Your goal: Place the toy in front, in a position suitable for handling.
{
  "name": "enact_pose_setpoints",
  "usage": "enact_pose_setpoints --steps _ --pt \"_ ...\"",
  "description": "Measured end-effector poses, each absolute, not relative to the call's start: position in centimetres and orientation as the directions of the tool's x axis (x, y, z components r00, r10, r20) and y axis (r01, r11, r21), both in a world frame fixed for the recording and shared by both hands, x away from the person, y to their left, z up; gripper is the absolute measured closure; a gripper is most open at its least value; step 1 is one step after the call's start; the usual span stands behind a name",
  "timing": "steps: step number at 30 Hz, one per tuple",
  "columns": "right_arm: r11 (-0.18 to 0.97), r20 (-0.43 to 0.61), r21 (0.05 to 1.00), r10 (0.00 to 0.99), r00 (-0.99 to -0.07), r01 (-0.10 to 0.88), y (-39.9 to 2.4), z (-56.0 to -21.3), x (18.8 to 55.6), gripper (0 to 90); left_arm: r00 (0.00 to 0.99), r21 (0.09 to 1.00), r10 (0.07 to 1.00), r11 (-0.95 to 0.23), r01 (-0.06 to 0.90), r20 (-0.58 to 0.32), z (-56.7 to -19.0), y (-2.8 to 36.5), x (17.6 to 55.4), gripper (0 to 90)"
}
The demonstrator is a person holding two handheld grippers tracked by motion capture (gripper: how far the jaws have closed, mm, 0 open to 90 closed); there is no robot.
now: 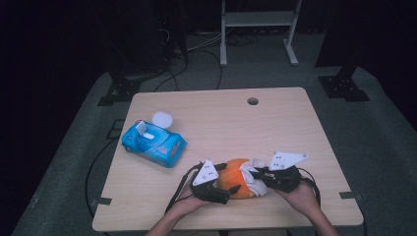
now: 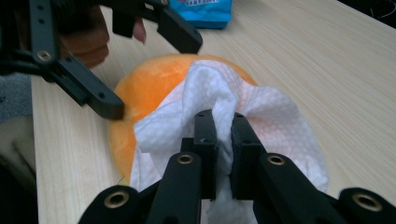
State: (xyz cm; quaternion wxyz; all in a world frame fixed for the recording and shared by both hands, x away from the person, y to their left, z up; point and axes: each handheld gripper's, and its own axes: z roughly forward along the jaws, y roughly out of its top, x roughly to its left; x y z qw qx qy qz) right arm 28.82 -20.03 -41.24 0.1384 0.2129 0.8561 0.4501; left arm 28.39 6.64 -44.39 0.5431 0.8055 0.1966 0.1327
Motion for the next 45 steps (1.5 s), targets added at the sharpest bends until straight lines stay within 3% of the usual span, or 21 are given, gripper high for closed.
enact_pose_setpoints --steps 12,16,21,24,28,33,39,42,45 --pt "0.463 0.012 0.837 0.517 -0.856 0.291 -21.6 -41.8 29.5 82.7 0.885 0.920 0.451 -0.286 0.269 -0.118 -45.8 6.8 29.4 9.7" --pt "0.435 0.041 0.844 0.530 -0.847 0.314 -21.8 -41.7 29.5 82.7 0.878 0.922 0.478 -0.326 0.208 -0.029 -45.2 6.5 28.7 34.0" --pt "0.366 0.055 0.884 0.534 -0.844 0.289 -22.5 -40.1 29.0 83.0 0.890 0.925 0.455 -0.347 0.153 0.023 -43.9 6.4 28.4 43.4" --pt "0.347 0.042 0.906 0.499 -0.866 0.244 -21.5 -39.0 28.3 83.0 0.900 0.921 0.431 -0.373 0.110 0.068 -43.0 6.1 27.8 43.6" --pt "0.412 -0.002 0.883 0.484 -0.875 0.226 -19.9 -39.5 27.9 83.0 0.900 0.908 0.424 -0.409 0.088 0.104 -43.1 6.1 27.6 42.0" --pt "0.435 0.010 0.863 0.494 -0.870 0.257 -20.3 -40.6 28.5 83.1 0.898 0.926 0.440 -0.329 0.183 -0.021 -43.3 6.6 28.4 18.8" --pt "0.414 0.020 0.868 0.522 -0.853 0.274 -21.3 -40.9 28.8 83.1 0.895 0.914 0.440 -0.327 0.238 -0.075 -44.1 7.0 29.0 14.1" --pt "0.408 0.032 0.866 0.532 -0.846 0.290 -21.6 -41.0 28.9 83.1 0.901 0.911 0.429 -0.339 0.233 -0.071 -44.7 6.4 28.9 16.6" --pt "0.413 0.029 0.862 0.536 -0.844 0.292 -21.5 -41.1 28.9 83.0 0.890 0.914 0.455 -0.347 0.210 -0.032 -44.7 6.2 28.6 31.4"
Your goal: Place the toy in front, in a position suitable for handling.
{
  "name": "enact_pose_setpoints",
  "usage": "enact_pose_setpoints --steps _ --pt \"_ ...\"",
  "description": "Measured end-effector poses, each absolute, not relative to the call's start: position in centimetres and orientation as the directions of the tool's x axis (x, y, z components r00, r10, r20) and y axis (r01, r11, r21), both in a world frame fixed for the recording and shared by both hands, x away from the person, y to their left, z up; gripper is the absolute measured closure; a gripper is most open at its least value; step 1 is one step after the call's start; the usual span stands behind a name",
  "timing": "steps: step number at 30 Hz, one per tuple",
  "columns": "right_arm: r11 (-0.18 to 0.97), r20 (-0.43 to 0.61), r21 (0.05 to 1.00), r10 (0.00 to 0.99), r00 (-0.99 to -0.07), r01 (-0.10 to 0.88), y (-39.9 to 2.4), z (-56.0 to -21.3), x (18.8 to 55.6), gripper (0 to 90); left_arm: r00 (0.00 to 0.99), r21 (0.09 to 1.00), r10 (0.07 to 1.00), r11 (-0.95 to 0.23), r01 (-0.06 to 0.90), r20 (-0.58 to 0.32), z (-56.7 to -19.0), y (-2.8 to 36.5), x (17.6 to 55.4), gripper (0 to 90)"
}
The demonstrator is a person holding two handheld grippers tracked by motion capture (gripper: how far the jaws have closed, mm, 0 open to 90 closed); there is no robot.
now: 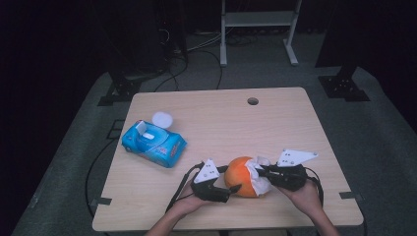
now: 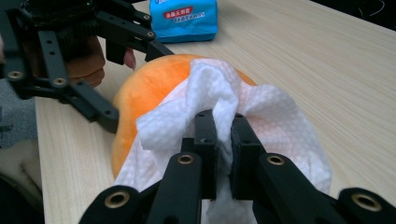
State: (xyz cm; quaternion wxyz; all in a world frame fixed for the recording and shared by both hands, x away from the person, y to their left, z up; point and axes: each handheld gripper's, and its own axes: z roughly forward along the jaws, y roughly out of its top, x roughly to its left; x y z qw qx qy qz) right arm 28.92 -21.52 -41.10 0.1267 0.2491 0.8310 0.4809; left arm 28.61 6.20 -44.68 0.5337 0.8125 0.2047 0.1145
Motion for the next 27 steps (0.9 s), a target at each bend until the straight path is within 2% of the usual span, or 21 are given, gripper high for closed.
enact_pose_setpoints --steps 3,6,10,19,23,25,27 --pt "0.413 -0.020 0.877 0.538 -0.843 0.243 -21.5 -40.2 28.2 83.1 0.885 0.919 0.464 -0.343 0.194 -0.014 -44.4 6.2 28.4 39.0" --pt "0.394 -0.036 0.898 0.511 -0.859 0.197 -20.8 -39.3 27.5 83.1 0.890 0.922 0.455 -0.348 0.173 0.005 -44.3 5.7 28.1 39.7" --pt "0.461 -0.108 0.876 0.473 -0.874 0.141 -18.7 -39.2 26.5 83.1 0.894 0.916 0.447 -0.370 0.155 0.029 -44.3 5.6 27.9 39.6" --pt "0.426 -0.050 0.874 0.554 -0.831 0.231 -21.9 -40.1 28.3 83.1 0.895 0.916 0.445 -0.363 0.172 0.008 -44.2 5.8 28.0 37.6" --pt "0.414 -0.027 0.874 0.563 -0.826 0.254 -22.0 -40.7 28.5 83.0 0.890 0.916 0.455 -0.346 0.201 -0.024 -44.2 5.6 28.1 26.9" --pt "0.412 -0.021 0.873 0.568 -0.823 0.262 -21.6 -41.0 28.4 83.0 0.890 0.914 0.455 -0.352 0.203 -0.022 -44.3 5.6 28.0 27.5" --pt "0.413 -0.017 0.871 0.565 -0.825 0.265 -21.4 -41.1 28.3 83.0 0.886 0.916 0.462 -0.347 0.203 -0.021 -44.4 5.7 28.0 31.9"
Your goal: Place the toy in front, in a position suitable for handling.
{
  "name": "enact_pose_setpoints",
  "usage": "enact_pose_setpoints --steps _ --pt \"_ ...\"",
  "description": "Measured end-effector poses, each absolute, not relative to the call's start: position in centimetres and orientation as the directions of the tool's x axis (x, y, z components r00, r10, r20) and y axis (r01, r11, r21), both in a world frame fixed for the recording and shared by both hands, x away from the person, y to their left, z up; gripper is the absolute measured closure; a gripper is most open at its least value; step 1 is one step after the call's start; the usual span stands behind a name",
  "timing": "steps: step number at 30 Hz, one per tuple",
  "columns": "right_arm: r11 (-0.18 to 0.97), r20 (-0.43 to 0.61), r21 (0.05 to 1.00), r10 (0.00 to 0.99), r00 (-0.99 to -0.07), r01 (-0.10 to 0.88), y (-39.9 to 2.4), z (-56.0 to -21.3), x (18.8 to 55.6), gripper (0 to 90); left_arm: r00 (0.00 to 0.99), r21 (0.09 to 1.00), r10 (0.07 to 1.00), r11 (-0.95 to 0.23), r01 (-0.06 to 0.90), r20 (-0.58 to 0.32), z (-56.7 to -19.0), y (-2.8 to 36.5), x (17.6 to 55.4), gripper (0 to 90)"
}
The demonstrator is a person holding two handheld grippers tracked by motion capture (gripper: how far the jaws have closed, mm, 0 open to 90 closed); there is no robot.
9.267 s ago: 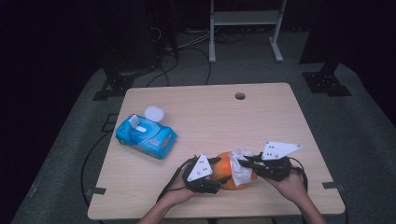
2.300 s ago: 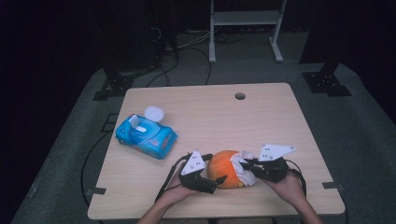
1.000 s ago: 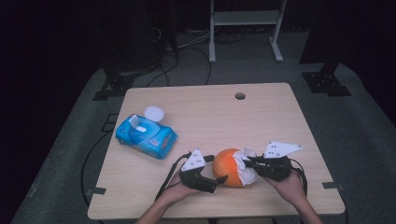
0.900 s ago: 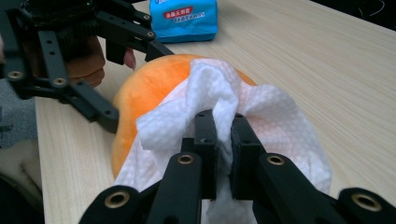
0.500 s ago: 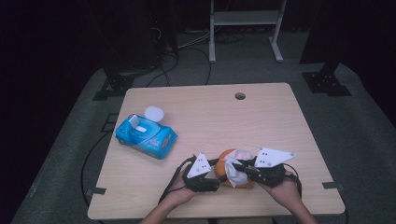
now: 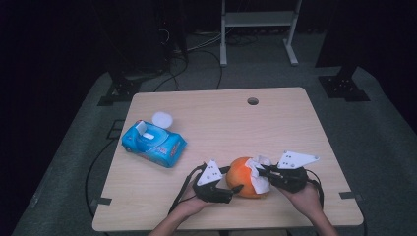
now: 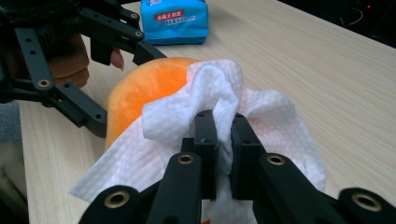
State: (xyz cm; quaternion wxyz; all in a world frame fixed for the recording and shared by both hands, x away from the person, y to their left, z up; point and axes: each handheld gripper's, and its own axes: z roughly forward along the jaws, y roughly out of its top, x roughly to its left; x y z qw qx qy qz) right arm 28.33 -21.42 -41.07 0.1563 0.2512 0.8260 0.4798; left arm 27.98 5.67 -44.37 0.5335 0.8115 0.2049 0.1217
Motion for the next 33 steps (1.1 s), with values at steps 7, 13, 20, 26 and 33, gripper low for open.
enact_pose_setpoints --steps 7,13,20,26,33 --pt "0.380 -0.055 0.910 0.507 -0.860 0.165 -20.2 -39.3 26.7 83.0 0.887 0.917 0.462 -0.357 0.177 0.009 -44.2 5.2 27.8 36.5" --pt "0.425 -0.090 0.890 0.520 -0.849 0.165 -19.9 -39.5 27.0 82.7 0.885 0.914 0.465 -0.361 0.184 0.005 -44.4 5.7 28.0 35.8" --pt "0.390 0.012 0.874 0.579 -0.815 0.289 -22.1 -41.0 28.5 82.6 0.881 0.913 0.472 -0.348 0.214 -0.026 -44.3 6.0 28.3 23.2" --pt "0.402 0.017 0.868 0.566 -0.824 0.293 -21.1 -41.4 28.6 82.6 0.882 0.928 0.471 -0.327 0.177 -0.002 -43.5 5.8 27.8 18.3" --pt "0.430 0.007 0.860 0.531 -0.847 0.276 -20.3 -41.3 28.5 82.4 0.890 0.913 0.455 -0.371 0.168 0.021 -44.2 6.2 28.2 27.6"
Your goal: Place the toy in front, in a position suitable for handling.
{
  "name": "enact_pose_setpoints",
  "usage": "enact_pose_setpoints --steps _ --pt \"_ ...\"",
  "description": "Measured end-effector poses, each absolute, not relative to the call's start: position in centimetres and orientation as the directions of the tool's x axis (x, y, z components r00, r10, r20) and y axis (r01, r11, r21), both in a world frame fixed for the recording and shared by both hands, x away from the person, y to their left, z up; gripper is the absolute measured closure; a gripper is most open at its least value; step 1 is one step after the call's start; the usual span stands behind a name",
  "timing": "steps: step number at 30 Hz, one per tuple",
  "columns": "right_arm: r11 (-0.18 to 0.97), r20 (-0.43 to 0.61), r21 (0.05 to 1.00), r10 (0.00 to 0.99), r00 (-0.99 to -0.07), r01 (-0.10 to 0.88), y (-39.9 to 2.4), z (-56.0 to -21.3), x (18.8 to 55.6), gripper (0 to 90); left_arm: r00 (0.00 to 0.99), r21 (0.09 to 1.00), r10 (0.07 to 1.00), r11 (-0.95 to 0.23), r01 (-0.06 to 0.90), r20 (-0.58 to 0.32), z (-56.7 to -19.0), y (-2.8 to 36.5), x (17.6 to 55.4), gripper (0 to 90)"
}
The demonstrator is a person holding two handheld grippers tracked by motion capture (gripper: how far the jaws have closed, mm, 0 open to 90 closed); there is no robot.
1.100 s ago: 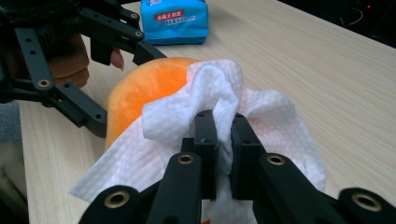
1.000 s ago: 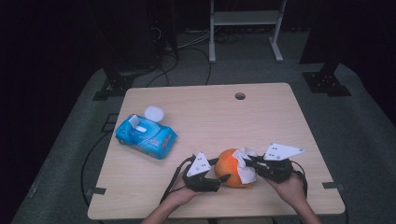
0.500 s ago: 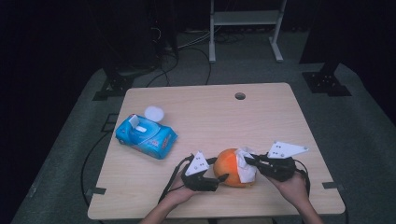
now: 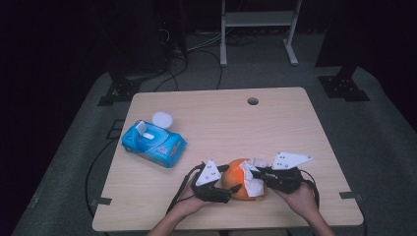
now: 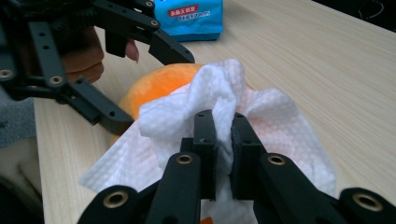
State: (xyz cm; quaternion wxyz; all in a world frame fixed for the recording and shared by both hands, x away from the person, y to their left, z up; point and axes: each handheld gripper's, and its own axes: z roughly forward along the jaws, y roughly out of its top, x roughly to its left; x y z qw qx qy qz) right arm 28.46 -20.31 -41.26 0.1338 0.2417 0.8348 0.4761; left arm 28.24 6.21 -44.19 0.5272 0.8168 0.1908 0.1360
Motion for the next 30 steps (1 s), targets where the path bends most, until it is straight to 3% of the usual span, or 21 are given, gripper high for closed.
enact_pose_setpoints --steps 6,10,13,17,20,24,30 --pt "0.414 0.029 0.855 0.562 -0.827 0.311 -21.8 -41.4 29.0 82.1 0.891 0.908 0.453 -0.371 0.196 -0.007 -44.5 7.0 28.7 28.8" --pt "0.418 0.017 0.856 0.563 -0.827 0.303 -21.3 -41.6 28.8 82.2 0.889 0.917 0.458 -0.351 0.190 -0.008 -43.9 6.9 28.7 19.7" --pt "0.437 -0.020 0.861 0.541 -0.841 0.261 -20.3 -41.6 28.4 82.0 0.890 0.922 0.455 -0.339 0.187 -0.013 -43.9 6.7 28.6 18.8" --pt "0.469 -0.070 0.855 0.528 -0.846 0.222 -19.4 -41.6 28.3 82.1 0.895 0.921 0.445 -0.342 0.187 -0.016 -44.2 7.1 28.9 22.5" --pt "0.454 -0.041 0.858 0.525 -0.850 0.240 -20.0 -41.3 28.6 81.8 0.898 0.913 0.439 -0.369 0.176 0.005 -44.6 7.4 29.2 27.8" --pt "0.442 -0.024 0.858 0.547 -0.837 0.264 -21.1 -41.2 28.6 81.1 0.894 0.908 0.446 -0.355 0.220 -0.042 -44.8 8.3 29.7 28.0" --pt "0.449 -0.037 0.859 0.534 -0.845 0.247 -20.1 -41.4 28.5 81.6 0.898 0.932 0.434 -0.294 0.212 -0.068 -43.7 8.1 29.5 19.6"
